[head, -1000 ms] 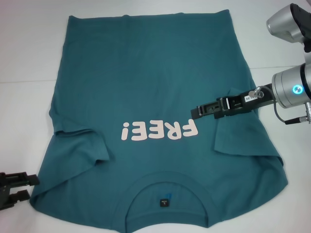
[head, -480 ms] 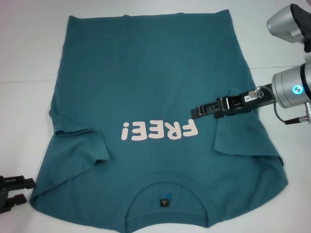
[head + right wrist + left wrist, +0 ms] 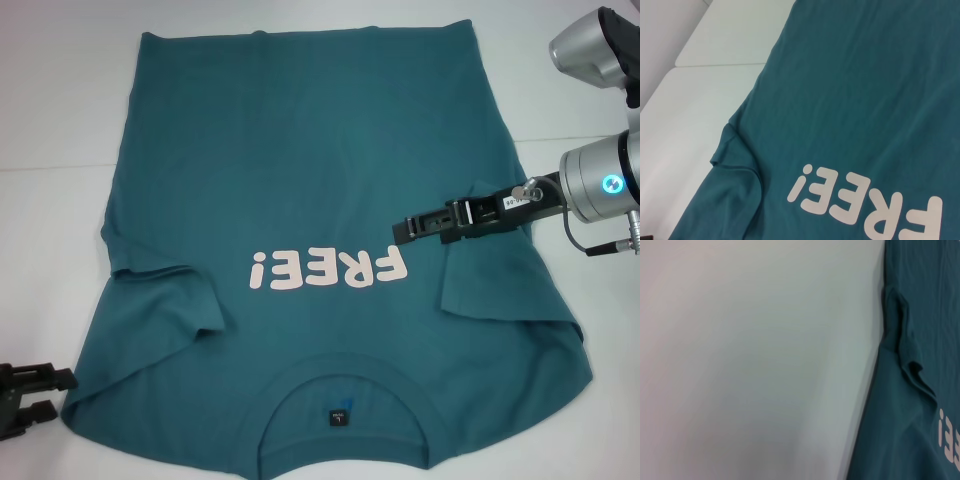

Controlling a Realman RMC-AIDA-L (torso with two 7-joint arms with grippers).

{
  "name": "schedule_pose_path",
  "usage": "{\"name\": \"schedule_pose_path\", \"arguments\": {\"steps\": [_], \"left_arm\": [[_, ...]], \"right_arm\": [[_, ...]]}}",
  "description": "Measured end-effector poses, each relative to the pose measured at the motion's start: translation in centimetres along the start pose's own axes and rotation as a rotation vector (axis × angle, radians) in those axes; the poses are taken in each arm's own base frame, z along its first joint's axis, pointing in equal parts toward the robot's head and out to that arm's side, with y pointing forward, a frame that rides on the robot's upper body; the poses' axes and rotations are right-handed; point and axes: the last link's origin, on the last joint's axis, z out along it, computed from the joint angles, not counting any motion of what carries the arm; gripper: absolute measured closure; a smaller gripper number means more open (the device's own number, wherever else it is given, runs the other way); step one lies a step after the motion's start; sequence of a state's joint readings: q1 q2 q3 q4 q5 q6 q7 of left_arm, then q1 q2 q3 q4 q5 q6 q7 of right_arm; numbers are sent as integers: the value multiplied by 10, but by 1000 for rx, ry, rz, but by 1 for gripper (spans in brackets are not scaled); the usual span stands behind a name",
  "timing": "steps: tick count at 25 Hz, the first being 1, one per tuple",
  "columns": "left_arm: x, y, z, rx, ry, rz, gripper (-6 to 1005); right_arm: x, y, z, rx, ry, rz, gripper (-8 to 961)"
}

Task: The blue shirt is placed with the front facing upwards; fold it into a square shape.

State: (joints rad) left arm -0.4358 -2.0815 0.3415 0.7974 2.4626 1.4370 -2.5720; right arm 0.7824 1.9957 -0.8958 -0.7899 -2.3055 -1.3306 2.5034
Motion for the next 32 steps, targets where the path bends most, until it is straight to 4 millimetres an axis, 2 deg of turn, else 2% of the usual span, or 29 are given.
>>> {"name": "schedule_pose_path", "arguments": {"steps": [11,18,32], "left_arm": [[-2,1,4,10,-24,23,462],[-7,8,11,-14,-66,39,462],[-9,23,11,-113,-87,65,463]], "right_arm": [[-1,1,1,-3,-3,-1,14],[-1,2,1,-6,-3,0,15],[0,1,1,-6,-4,4,16]]}}
